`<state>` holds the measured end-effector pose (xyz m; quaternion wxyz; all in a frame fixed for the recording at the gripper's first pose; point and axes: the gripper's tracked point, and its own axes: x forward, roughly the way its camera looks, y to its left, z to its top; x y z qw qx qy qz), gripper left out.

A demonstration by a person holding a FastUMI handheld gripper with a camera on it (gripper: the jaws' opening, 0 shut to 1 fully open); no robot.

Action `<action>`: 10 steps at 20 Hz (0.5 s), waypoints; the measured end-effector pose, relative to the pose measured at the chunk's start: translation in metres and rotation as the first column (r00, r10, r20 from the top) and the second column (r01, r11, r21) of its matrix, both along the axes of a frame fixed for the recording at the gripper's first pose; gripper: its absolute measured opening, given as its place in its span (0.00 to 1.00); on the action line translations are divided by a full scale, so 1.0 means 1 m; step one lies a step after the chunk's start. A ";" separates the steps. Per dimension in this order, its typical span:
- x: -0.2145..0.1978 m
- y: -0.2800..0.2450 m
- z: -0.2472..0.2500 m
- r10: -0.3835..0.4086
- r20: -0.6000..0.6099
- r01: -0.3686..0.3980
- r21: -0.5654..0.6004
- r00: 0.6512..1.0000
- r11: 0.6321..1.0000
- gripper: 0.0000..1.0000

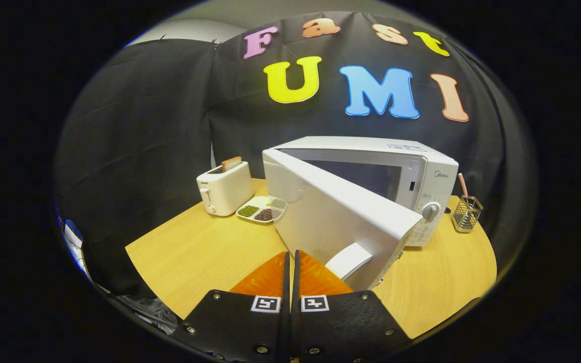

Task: Open the microwave, put the food inside, and close the microwave door.

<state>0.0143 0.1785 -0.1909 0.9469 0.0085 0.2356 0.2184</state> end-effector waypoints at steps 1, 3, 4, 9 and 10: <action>0.006 -0.006 0.000 -0.011 0.000 0.011 0.000 1.000 1.000 0.01; 0.018 -0.016 -0.001 -0.031 0.001 0.031 -0.001 1.000 1.000 0.01; 0.025 -0.022 -0.002 -0.043 0.002 0.043 -0.003 0.999 0.999 0.01; 0.059 -0.051 -0.005 -0.106 0.017 0.106 -0.012 0.994 0.994 0.01; 0.066 -0.055 -0.006 -0.118 0.017 0.118 -0.015 0.993 0.993 0.01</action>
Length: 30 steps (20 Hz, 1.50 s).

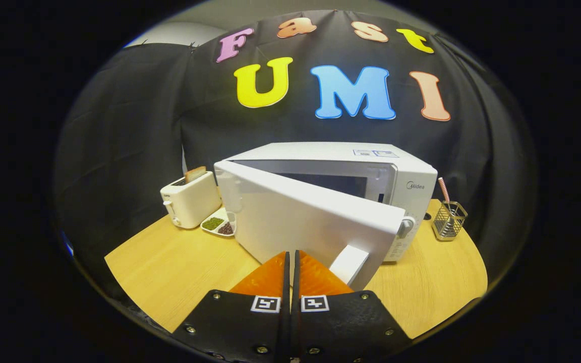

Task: Open the microwave, put the food inside, and close the microwave door.

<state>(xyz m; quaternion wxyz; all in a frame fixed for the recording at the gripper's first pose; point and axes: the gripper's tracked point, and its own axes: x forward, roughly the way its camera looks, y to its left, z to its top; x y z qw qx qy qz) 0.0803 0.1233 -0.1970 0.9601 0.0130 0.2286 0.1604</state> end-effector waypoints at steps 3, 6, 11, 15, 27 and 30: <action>0.021 -0.011 -0.002 -0.036 0.008 0.036 -0.004 0.999 0.999 0.01; 0.047 -0.021 -0.007 -0.078 0.013 0.078 -0.017 0.997 0.997 0.01; 0.089 -0.035 -0.012 -0.149 0.020 0.150 -0.026 0.989 0.988 0.01; 0.120 -0.039 -0.008 -0.212 0.008 0.212 -0.013 0.977 0.977 0.01; 0.105 -0.031 0.018 -0.199 0.101 0.205 -0.051 0.975 0.978 0.04; 0.079 -0.030 0.040 -0.183 0.154 0.194 -0.062 0.971 0.979 0.04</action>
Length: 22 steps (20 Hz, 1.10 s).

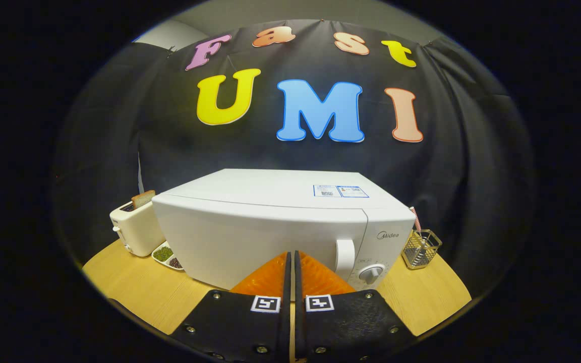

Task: Open the microwave, put the food inside, and close the microwave door.

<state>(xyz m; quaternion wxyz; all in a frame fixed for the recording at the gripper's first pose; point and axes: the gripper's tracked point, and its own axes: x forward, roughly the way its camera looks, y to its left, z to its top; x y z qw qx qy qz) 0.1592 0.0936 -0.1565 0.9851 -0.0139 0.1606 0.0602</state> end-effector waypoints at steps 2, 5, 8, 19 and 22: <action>-0.018 -0.003 0.014 -0.003 0.028 0.003 -0.010 1.000 1.000 0.04; -0.050 -0.009 0.034 -0.016 0.062 0.017 -0.020 0.998 1.000 0.04; -0.079 -0.019 0.050 -0.040 0.084 0.042 -0.015 0.996 0.999 0.04; -0.164 -0.049 0.063 -0.091 0.091 0.084 0.073 0.992 0.994 0.75; -0.174 -0.055 0.068 -0.109 0.111 0.101 0.076 0.988 0.992 0.99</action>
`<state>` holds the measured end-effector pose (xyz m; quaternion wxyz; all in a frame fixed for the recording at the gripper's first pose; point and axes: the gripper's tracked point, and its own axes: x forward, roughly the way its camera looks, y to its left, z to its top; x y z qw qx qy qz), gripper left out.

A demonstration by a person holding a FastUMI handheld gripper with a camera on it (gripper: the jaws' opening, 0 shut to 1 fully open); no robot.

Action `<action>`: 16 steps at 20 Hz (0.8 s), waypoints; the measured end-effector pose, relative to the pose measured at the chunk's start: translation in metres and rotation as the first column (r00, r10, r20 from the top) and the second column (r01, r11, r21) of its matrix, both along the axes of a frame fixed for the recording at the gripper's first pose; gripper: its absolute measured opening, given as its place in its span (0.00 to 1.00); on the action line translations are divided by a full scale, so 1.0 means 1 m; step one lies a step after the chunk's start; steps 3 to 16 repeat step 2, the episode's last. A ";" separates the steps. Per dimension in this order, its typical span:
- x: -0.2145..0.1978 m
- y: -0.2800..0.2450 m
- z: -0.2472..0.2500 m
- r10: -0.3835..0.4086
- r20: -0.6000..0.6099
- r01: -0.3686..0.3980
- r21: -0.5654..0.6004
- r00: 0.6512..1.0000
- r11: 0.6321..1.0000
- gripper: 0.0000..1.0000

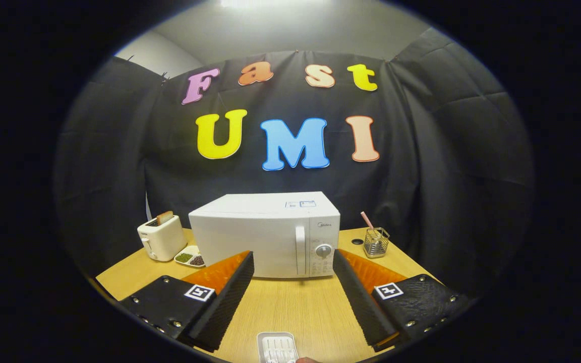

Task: Open the microwave, put the food inside, and close the microwave door.

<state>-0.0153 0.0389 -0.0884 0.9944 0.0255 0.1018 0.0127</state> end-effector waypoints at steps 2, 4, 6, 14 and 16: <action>-0.005 -0.004 0.004 -0.011 0.012 0.011 -0.004 1.000 1.000 0.99; -0.005 -0.004 0.004 -0.011 0.012 0.011 -0.004 1.000 1.000 0.99; -0.005 -0.004 0.004 -0.011 0.012 0.011 -0.004 1.000 1.000 0.99; -0.005 -0.004 0.004 -0.011 0.012 0.011 -0.004 1.000 1.000 0.99; -0.005 -0.004 0.004 -0.011 0.012 0.011 -0.004 1.000 1.000 0.99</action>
